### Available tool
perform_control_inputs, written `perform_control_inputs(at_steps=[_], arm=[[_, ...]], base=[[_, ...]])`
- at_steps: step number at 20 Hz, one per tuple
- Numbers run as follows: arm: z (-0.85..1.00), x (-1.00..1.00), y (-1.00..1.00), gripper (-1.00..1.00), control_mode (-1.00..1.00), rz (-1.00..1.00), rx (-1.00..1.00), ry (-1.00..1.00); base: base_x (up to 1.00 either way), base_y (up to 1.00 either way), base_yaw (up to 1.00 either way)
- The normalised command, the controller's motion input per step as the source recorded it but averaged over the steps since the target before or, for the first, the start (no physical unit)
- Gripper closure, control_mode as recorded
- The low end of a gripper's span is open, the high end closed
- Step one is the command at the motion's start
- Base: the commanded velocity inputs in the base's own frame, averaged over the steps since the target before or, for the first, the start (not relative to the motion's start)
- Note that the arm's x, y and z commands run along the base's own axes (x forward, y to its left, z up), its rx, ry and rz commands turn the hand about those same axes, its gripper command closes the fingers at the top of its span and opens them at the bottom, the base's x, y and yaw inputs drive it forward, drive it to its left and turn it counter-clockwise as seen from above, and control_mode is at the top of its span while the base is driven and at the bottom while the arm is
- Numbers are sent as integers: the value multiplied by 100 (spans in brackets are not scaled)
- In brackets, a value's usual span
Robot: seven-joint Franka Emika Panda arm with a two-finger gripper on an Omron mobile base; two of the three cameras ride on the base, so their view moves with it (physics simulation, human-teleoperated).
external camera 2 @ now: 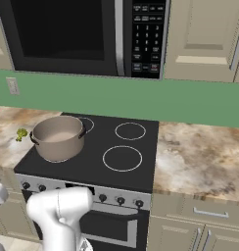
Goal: Turn on the burner for the pot on the stove. Wait thirty seconds for the pot to heat up. Then add the broccoli to the pot.
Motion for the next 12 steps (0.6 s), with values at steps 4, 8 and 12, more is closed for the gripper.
perform_control_inputs(at_steps=[4, 8, 12], arm=[[-65, -19, 6, -100, -100, -21, 4, 0], [-60, -21, 1, -100, -100, -19, 10, -2], [-58, -28, 0, -100, -100, -14, 13, -15]], base=[[0, 0, 0], [0, 0, 0], [0, 0, 0]])
